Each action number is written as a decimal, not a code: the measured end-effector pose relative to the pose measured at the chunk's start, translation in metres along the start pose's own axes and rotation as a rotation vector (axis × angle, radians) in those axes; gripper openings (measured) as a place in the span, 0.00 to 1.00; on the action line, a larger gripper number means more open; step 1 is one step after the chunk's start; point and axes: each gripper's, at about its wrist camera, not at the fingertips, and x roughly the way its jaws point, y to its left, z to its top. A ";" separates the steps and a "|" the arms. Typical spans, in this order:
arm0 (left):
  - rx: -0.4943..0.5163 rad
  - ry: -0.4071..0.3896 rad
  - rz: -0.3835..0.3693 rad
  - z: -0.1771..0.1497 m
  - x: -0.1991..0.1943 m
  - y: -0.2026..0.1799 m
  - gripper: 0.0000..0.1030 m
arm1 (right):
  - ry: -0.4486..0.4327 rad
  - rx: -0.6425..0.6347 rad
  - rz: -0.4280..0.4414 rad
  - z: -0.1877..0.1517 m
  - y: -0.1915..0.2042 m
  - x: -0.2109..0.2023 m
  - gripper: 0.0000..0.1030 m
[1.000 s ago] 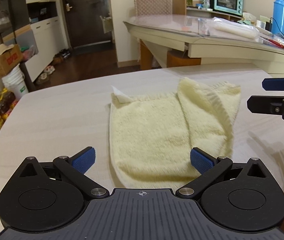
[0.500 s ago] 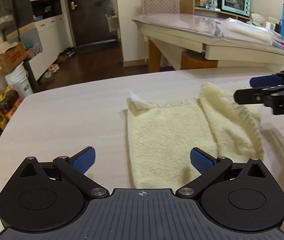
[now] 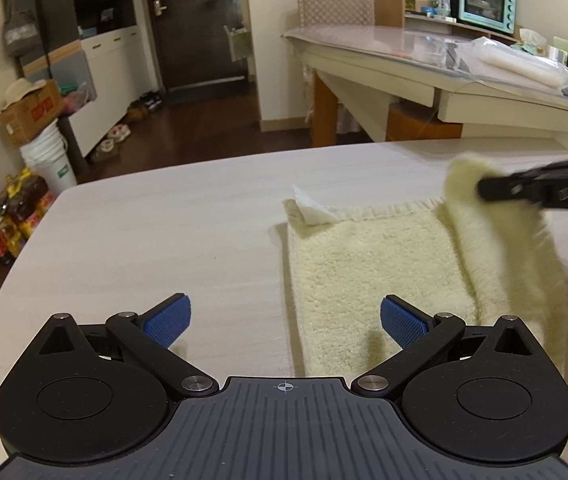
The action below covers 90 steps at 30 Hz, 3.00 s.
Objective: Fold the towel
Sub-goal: 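Lift the held towel corner with the right tool, spreading the towel, then carry the held corner over the towel onto the opposite corner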
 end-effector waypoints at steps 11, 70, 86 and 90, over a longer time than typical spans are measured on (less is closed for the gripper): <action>0.083 -0.024 -0.029 -0.013 -0.016 -0.018 1.00 | -0.107 0.190 -0.143 -0.083 0.004 -0.149 0.09; 0.336 0.023 -0.180 -0.027 -0.056 -0.038 1.00 | -0.021 -0.820 -0.353 -0.179 0.052 -0.140 0.12; 0.599 0.107 -0.090 -0.058 -0.075 -0.015 1.00 | -0.044 -0.836 -0.362 -0.176 0.069 -0.152 0.12; 0.498 0.050 -0.072 -0.046 -0.079 -0.004 1.00 | -0.041 -0.840 -0.354 -0.177 0.072 -0.151 0.12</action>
